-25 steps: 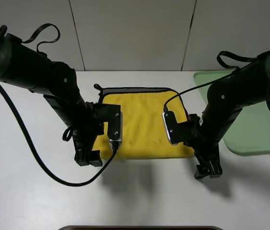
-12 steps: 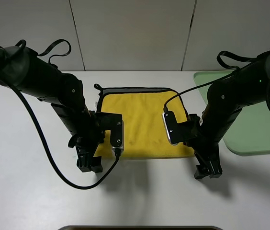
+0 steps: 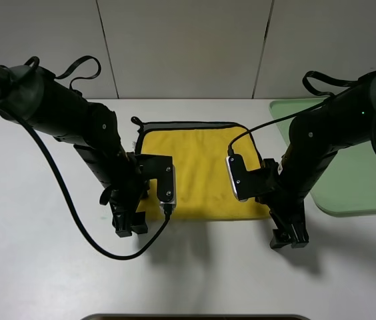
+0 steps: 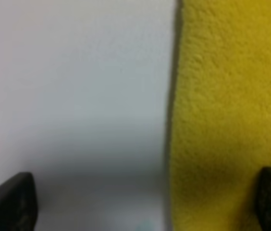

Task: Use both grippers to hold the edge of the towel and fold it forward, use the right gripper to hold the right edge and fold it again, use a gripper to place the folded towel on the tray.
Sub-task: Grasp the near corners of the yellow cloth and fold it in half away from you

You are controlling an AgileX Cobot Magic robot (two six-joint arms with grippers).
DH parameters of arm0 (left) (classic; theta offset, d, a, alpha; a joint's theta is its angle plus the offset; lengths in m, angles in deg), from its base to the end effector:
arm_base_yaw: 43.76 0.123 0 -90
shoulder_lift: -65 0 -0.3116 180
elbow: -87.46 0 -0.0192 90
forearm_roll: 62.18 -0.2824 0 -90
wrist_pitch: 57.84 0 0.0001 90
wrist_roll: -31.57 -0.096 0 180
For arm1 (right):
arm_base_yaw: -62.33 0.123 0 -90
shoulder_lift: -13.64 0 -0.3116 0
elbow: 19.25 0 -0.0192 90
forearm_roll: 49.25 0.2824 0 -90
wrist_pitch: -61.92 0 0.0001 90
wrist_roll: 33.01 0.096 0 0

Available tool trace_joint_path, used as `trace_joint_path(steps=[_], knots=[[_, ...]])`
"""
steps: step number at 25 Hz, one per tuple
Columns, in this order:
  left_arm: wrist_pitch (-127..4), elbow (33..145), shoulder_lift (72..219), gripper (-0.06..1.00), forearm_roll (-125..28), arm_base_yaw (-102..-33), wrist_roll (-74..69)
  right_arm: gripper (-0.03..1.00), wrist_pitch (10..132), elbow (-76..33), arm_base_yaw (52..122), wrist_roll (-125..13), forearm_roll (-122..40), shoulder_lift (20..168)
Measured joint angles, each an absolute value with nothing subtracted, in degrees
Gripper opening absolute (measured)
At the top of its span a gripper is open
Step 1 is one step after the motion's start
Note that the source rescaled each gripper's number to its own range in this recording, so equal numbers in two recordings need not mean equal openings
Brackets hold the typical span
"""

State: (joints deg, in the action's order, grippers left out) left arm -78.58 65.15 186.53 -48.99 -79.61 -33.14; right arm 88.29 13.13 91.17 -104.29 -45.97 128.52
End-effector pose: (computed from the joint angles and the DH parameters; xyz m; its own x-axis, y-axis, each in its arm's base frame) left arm 0.2963 -0.2237 0.0799 0.0003 0.9734 -0.2291 0.9847 0.0397 0.1697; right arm 0.2709 0.1520 0.0831 0.1292 -0.9895 -0.0647 -0.9879 -0.1228 -0.0944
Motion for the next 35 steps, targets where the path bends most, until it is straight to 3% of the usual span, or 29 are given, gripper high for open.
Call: trace_joint_path(steps=[7, 15, 25, 35], knots=[[-77.9, 65.2, 186.7, 0.42, -48.6, -79.8, -33.1, 0.74, 87.2, 13.2, 91.2, -104.3, -44.5, 128.5], [-77.7, 65.3, 186.8, 0.25, -48.6, -79.8, -33.1, 0.36, 85.0, 13.2, 91.2, -104.3, -44.4, 128.5], [-77.7, 65.5, 186.9, 0.01, -49.0, -79.8, -33.1, 0.0, 83.2, 13.2, 91.2, -104.2, -44.6, 128.7], [-77.8, 65.5, 186.9, 0.0, -49.0, -79.8, -33.1, 0.0, 83.1, 13.2, 91.2, -104.2, -44.6, 128.7]])
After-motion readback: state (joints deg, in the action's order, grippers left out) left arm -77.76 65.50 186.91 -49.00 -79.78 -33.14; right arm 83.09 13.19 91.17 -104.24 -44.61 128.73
